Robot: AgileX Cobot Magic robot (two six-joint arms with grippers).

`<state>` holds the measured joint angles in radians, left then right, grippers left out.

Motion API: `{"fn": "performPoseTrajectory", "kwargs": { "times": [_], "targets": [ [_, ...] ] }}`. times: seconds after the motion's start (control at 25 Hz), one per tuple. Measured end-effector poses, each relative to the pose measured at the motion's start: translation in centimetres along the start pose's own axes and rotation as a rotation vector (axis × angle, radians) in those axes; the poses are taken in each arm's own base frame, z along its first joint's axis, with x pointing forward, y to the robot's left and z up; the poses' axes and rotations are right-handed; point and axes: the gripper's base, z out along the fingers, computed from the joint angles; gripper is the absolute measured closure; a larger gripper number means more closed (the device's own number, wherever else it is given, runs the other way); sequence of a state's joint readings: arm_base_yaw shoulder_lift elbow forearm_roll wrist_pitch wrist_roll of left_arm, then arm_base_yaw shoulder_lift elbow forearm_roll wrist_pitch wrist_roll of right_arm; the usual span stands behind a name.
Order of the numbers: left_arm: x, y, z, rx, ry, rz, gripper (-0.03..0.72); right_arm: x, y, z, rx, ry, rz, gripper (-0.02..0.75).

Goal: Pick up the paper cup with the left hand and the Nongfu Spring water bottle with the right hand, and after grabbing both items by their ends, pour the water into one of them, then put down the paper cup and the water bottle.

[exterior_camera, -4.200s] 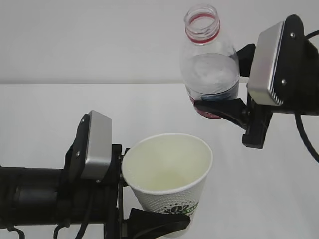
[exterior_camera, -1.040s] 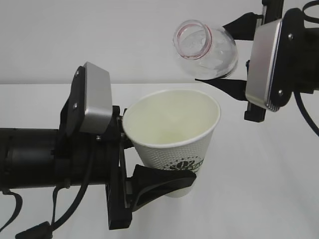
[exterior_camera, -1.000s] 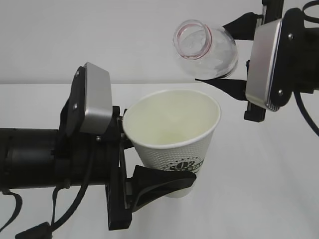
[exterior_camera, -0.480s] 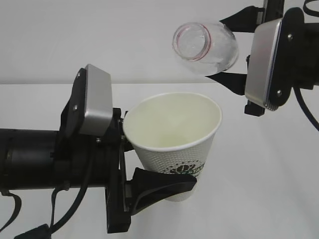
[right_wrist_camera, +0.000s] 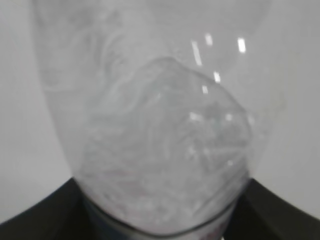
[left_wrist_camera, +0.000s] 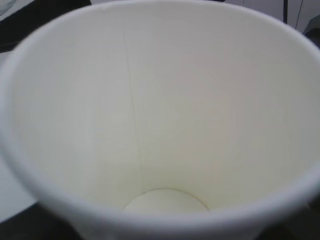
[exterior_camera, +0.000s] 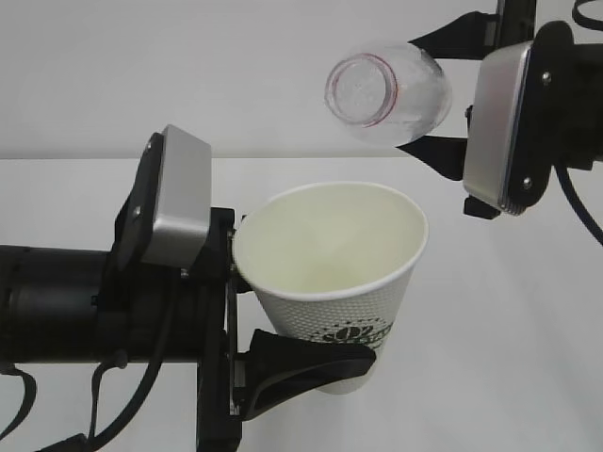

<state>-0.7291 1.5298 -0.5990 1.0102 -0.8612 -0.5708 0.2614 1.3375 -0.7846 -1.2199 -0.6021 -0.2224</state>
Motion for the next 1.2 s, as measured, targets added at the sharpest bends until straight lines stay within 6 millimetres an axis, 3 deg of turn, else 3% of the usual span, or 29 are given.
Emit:
{"fn": "performPoseTrajectory", "kwargs": {
  "times": [1.2],
  "targets": [
    [-0.01, -0.14, 0.0, 0.016, -0.001, 0.009, 0.166, -0.02, -0.09, 0.0, 0.01, -0.002, -0.154, 0.267]
  ]
}}
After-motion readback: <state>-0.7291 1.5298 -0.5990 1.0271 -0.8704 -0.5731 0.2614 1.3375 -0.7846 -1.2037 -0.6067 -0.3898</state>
